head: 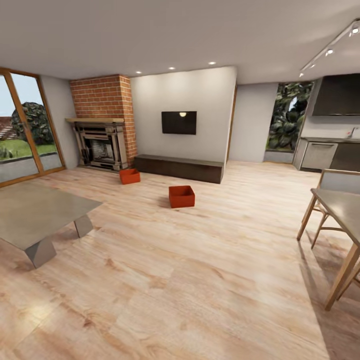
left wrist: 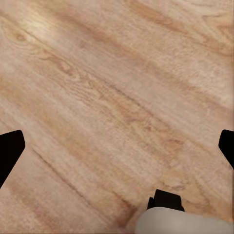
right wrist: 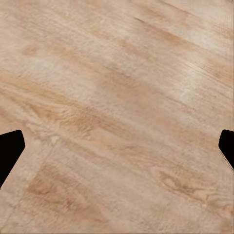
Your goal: Move the two storage containers from the living room to the garage. In the garage, place one container on the floor and stack the other container on top of it (either order is fine).
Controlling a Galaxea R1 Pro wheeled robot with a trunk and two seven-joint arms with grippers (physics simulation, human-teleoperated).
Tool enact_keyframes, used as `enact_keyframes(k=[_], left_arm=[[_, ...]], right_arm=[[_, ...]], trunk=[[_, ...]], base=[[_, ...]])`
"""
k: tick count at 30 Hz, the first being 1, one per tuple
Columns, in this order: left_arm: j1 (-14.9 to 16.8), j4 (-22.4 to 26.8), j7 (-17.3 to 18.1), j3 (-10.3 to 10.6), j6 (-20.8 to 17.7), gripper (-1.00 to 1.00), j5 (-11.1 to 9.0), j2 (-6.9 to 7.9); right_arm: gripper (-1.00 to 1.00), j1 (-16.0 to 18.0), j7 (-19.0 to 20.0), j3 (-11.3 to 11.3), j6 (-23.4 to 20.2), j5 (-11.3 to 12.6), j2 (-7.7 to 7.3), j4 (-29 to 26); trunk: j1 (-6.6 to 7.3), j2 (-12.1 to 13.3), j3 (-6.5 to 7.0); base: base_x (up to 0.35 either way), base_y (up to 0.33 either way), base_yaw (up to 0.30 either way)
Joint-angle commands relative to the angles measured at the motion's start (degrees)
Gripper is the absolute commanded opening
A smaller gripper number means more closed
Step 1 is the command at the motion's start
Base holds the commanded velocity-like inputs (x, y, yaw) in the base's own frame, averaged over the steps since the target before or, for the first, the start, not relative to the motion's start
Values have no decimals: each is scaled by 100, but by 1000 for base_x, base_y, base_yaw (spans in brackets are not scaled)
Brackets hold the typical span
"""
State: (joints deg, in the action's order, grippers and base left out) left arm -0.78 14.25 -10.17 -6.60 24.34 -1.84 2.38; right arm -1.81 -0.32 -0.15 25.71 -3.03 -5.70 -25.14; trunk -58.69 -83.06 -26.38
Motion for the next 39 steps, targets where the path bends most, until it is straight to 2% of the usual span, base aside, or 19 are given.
enact_keyframes(k=[1,9,29,39], left_arm=[[-2,7,-3,0,9,100,-19,-1],[-2,7,-3,0,4,100,-19,-1],[-2,7,-3,0,0,100,-18,-1],[-2,7,-4,0,0,100,-17,0]], right_arm=[[100,-4,-3,-3,4,-31,-1,-9],[100,-4,-3,-3,4,-31,-1,-9],[100,-4,-3,-3,4,-31,-1,-9],[100,-4,-3,-3,4,-39,-1,-9]], trunk=[[-4,-2,-3],[-4,-2,-3],[-4,-2,-3],[-4,-2,-3]], base=[[310,-118,230],[310,-118,216],[310,-126,7],[310,-133,107]])
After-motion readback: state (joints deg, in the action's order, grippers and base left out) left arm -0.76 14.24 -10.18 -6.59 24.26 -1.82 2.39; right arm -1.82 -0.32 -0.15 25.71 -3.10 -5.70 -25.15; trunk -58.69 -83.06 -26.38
